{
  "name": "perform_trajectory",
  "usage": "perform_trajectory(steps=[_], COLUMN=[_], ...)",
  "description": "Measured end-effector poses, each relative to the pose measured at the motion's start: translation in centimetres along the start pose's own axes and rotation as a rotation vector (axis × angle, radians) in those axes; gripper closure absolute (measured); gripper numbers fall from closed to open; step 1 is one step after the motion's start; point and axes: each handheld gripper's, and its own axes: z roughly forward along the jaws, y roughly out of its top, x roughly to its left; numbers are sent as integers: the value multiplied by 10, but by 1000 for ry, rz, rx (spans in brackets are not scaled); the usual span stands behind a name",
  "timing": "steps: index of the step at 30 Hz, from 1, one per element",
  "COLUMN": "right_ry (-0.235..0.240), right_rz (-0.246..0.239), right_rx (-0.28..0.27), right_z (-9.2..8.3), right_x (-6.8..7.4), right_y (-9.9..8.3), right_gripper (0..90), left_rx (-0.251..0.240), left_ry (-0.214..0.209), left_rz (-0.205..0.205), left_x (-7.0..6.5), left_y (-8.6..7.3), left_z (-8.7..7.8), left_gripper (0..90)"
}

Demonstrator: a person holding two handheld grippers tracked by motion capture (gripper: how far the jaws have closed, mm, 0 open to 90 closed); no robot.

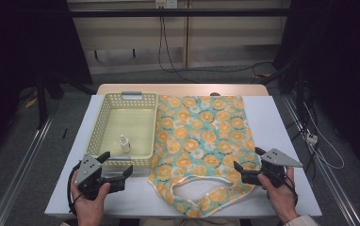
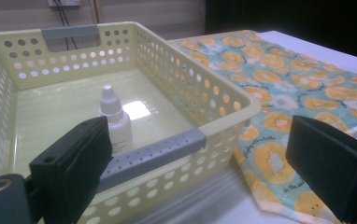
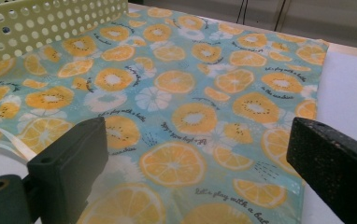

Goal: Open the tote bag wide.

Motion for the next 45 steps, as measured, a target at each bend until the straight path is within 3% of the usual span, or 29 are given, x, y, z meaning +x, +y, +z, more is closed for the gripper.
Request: perform_trajectory(steps=[14,17,20,24,27,33,39,41,45], right_ry=[12,-1,-7,-1,9,-16,-14,-28,-53], right_rz=[-4,-8,-4,-6,-20,-13,-9,-6,-2], right_rx=[23,20,25,41,46,75,137,136,153], right_z=[3,3,4,8,12,20,29,30,33], right_x=[-1,-1,-2,-4,-6,-13,-24,-27,-37], right_y=[0,0,0,3,7,16,24,28,40], right_gripper=[64,53,35,38,49,46,68,72,74], left_rx=[2,22,9,19,21,6,-4,-5,-12], left_ry=[18,-9,-33,-14,-13,-9,4,12,16], left_rz=[-21,-46,-21,-19,-19,-9,-13,2,-16], left_x=[2,-2,-4,1,1,2,5,7,11], left_y=[0,-1,1,0,0,0,1,2,2], left_z=[-1,-1,-1,0,1,-1,-3,-5,-3], left_gripper=[65,65,65,65,65,65,65,65,65])
